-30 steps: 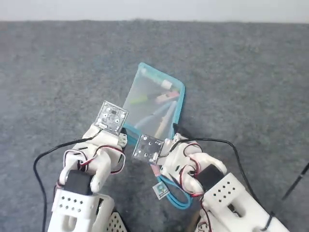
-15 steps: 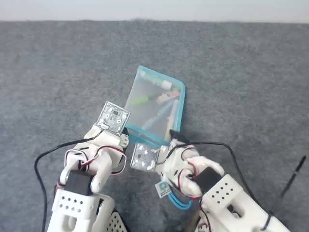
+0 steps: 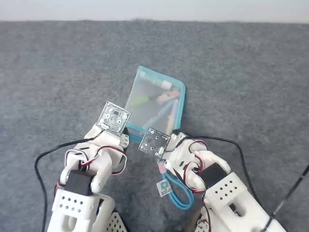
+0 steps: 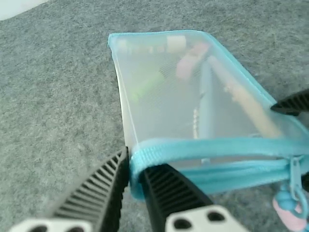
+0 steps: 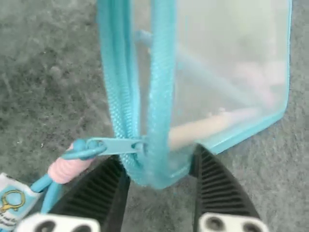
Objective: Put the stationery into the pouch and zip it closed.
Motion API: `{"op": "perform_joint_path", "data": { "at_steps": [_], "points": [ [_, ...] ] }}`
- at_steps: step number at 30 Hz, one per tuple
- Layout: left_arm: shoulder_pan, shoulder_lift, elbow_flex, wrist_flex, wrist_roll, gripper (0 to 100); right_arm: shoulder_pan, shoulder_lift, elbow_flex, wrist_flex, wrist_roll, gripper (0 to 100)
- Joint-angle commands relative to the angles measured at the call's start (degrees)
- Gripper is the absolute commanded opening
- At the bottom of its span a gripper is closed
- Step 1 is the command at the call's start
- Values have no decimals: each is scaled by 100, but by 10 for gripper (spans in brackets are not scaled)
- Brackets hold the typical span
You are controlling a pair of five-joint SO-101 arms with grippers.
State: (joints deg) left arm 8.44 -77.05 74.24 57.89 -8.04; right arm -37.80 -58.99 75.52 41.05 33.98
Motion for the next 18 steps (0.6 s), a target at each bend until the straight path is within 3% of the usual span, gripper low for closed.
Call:
{"op": "perform_joint_path", "data": {
  "at_steps": [1,5,8,14,18],
  "points": [
    [62,-79,-259,-105,-53,10,48,-119,-607,-127,-246,123],
    [62,-79,-189,-167,-53,10,66,-110,-976,-119,-475,113],
    [62,-79,-180,-167,-53,10,127,48,-1222,-22,-519,22],
    [26,-88,-4,-457,-53,19,963,1297,-2215,-31,-1187,6],
    [0,-97,-4,-501,-26,118,1411,2264,-2611,-145,-1495,6]
  ]
}}
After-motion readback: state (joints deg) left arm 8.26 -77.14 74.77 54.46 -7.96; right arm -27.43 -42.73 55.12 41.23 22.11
